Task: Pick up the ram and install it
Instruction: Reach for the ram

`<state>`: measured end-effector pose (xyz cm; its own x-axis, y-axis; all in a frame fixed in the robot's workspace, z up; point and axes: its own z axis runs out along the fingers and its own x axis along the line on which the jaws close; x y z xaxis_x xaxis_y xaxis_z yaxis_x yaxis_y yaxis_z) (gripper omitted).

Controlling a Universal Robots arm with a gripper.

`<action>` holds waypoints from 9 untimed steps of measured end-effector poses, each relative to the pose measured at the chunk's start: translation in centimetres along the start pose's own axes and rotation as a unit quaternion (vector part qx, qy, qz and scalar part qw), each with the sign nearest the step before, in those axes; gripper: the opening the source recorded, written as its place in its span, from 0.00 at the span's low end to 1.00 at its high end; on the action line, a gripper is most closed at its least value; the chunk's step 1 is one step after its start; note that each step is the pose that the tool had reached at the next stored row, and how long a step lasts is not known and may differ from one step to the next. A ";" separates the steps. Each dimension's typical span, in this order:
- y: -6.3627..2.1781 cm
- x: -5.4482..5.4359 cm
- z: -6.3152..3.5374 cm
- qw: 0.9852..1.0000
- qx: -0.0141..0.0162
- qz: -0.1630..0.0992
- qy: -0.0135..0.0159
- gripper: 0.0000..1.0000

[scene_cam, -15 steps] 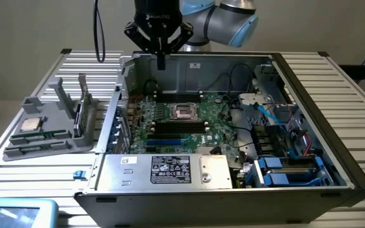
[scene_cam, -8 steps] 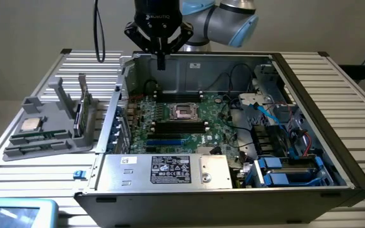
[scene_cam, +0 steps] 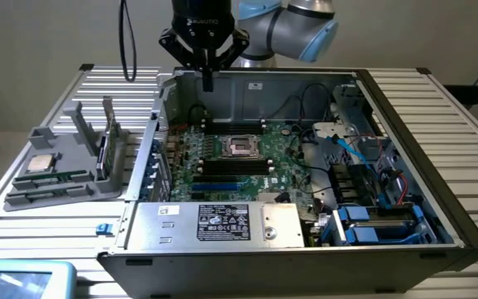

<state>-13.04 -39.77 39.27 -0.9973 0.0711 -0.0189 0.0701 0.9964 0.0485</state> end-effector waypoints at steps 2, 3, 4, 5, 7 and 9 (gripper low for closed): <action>0.01 0.9 -0.01 1.000 0.000 0.000 0.000 0.09; 0.01 1.4 -0.02 1.000 0.000 0.000 0.000 0.09; 0.00 1.8 -0.02 1.000 0.000 0.000 0.000 0.09; -0.02 2.3 -0.03 1.000 0.000 0.000 0.000 0.09; -0.04 3.2 -0.05 1.000 0.000 0.000 0.000 0.09; -0.07 4.1 -0.07 1.000 0.000 0.000 0.000 0.09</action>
<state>-17.11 -39.55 39.26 -0.9974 0.0702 -0.0191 0.0692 0.9964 0.0487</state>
